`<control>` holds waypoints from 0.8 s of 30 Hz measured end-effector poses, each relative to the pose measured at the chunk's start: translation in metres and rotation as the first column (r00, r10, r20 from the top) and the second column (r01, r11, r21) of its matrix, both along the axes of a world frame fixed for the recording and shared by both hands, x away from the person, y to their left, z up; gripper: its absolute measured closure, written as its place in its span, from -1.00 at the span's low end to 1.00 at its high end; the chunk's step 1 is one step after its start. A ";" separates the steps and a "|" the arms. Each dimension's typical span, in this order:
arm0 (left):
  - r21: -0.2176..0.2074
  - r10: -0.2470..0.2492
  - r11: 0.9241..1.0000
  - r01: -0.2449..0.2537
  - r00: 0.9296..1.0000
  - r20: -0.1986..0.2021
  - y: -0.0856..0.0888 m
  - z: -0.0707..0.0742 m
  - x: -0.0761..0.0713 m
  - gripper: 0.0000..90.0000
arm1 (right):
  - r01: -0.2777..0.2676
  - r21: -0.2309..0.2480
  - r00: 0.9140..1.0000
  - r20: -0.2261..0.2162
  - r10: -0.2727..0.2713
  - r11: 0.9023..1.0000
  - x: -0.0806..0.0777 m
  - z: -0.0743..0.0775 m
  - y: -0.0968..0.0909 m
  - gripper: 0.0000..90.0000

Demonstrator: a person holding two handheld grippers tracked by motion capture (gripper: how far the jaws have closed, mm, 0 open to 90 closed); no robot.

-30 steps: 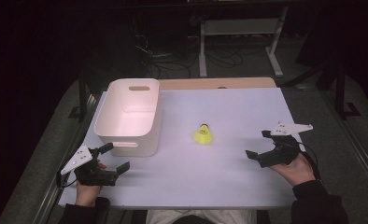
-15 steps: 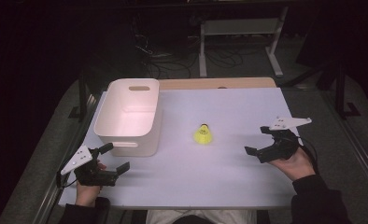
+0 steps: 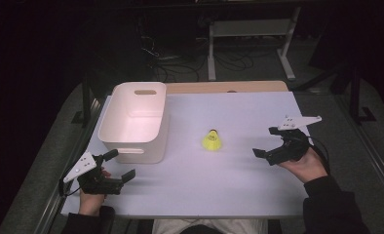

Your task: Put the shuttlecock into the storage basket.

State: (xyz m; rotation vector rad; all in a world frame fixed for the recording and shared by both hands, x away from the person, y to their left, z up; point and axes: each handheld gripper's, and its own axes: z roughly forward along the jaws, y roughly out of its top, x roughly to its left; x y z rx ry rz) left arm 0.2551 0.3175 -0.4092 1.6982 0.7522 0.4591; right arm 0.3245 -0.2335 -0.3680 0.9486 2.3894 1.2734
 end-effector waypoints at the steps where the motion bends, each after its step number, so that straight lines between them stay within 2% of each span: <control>1: 0.000 -0.001 1.000 0.001 1.000 0.000 0.000 0.000 0.000 -1.00 | -0.003 -0.005 1.000 -0.002 0.003 1.000 0.001 0.001 0.001 -1.00; 24: 0.001 -0.004 1.000 0.004 1.000 -0.003 0.000 0.000 0.000 -1.00 | -0.063 -0.057 0.998 -0.009 0.063 0.996 0.018 0.015 0.023 -1.00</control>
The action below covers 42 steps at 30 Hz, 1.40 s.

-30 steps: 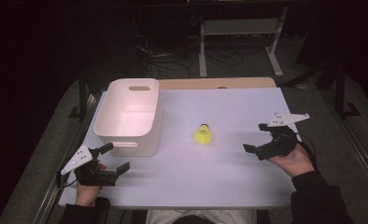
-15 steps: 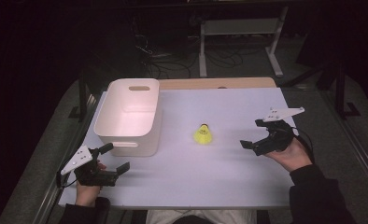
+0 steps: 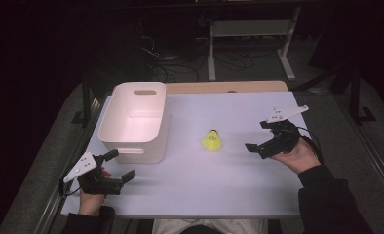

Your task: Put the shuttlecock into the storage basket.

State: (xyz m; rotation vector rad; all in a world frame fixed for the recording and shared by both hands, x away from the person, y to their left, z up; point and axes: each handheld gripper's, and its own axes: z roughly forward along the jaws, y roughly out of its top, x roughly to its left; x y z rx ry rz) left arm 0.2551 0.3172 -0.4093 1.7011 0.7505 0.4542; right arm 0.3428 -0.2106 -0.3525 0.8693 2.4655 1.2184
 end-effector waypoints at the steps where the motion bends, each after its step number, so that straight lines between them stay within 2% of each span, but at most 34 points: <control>1: 0.000 0.000 1.000 0.000 1.000 0.000 0.000 0.000 0.000 -1.00 | -0.003 -0.001 1.000 0.000 0.003 1.000 0.001 0.000 0.001 -1.00; 16: 0.000 -0.001 1.000 0.001 1.000 -0.001 0.000 0.000 0.000 -1.00 | -0.034 -0.018 0.999 -0.027 0.033 0.999 0.012 -0.004 0.012 -1.00; 28: 0.001 -0.002 1.000 0.002 1.000 -0.001 0.000 0.000 0.000 -1.00 | -0.077 -0.039 0.997 -0.031 0.076 0.996 0.021 -0.005 0.027 -1.00; 42: 0.002 -0.004 1.000 0.004 1.000 -0.001 0.000 0.000 0.000 -1.00 | -0.085 -0.046 0.995 -0.050 0.083 0.995 0.029 -0.010 0.029 -1.00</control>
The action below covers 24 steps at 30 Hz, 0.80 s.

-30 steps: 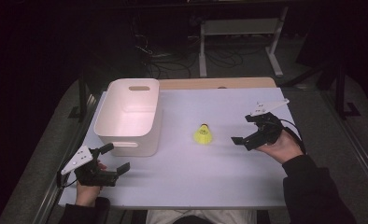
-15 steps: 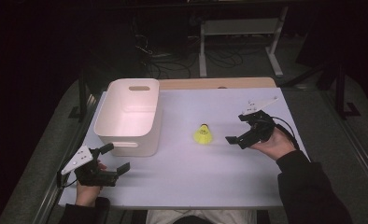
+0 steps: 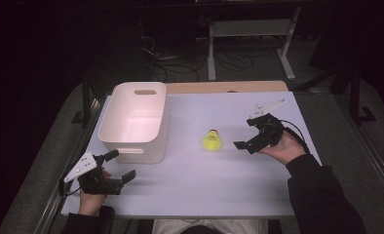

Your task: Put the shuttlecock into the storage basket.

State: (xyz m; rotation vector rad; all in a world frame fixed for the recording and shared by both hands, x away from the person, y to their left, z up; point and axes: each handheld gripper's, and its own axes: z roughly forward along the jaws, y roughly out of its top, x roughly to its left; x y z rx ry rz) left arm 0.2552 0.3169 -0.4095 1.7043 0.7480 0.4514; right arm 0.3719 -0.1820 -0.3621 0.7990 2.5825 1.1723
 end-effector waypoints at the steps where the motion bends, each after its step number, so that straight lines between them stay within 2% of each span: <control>1: 0.000 0.000 1.000 0.000 1.000 0.000 0.000 0.000 0.000 -1.00 | -0.002 -0.002 1.000 0.000 0.002 1.000 0.001 -0.001 0.000 -1.00; 21: 0.001 -0.005 1.000 0.005 1.000 -0.002 0.000 0.000 0.000 -1.00 | -0.010 -0.022 1.000 -0.024 0.009 1.000 0.014 -0.014 0.008 -1.00; 24: 0.001 -0.005 1.000 0.005 1.000 -0.003 0.000 0.000 0.000 -1.00 | -0.025 -0.017 0.999 -0.022 0.024 1.000 0.016 -0.015 0.009 -0.93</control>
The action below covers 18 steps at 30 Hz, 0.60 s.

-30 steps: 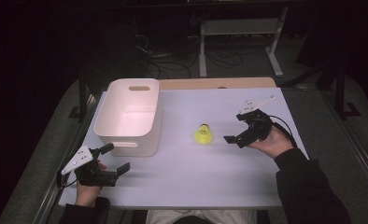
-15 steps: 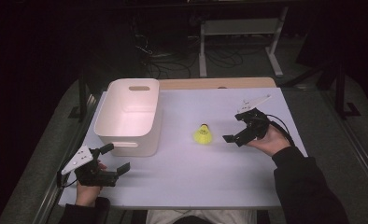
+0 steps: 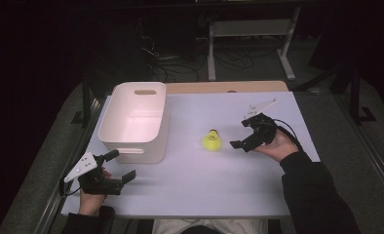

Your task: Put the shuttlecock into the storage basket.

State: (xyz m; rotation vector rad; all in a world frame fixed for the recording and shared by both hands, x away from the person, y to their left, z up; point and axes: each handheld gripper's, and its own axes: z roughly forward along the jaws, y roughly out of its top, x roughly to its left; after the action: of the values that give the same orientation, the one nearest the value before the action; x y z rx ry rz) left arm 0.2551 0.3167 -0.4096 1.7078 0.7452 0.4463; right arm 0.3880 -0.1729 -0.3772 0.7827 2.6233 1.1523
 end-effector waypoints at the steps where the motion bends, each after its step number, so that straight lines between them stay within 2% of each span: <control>1: 0.000 0.000 1.000 0.000 1.000 0.000 0.000 0.000 0.000 -1.00 | 0.003 0.002 1.000 -0.001 -0.003 1.000 0.001 0.000 0.000 -0.92; 12: -0.001 -0.002 1.000 0.002 1.000 0.000 0.000 0.000 0.000 -1.00 | -0.023 0.000 1.000 -0.019 0.023 1.000 0.006 -0.001 0.007 -0.70; 18: -0.002 -0.002 1.000 0.002 1.000 0.001 0.000 0.000 0.000 -1.00 | -0.056 -0.039 0.997 -0.049 0.054 0.998 0.011 0.000 0.018 -0.48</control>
State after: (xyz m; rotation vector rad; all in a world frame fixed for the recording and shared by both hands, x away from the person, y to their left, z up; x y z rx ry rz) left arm 0.2550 0.3166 -0.4096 1.7064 0.7430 0.4448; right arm 0.3991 -0.1551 -0.3770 0.7441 2.7148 1.1038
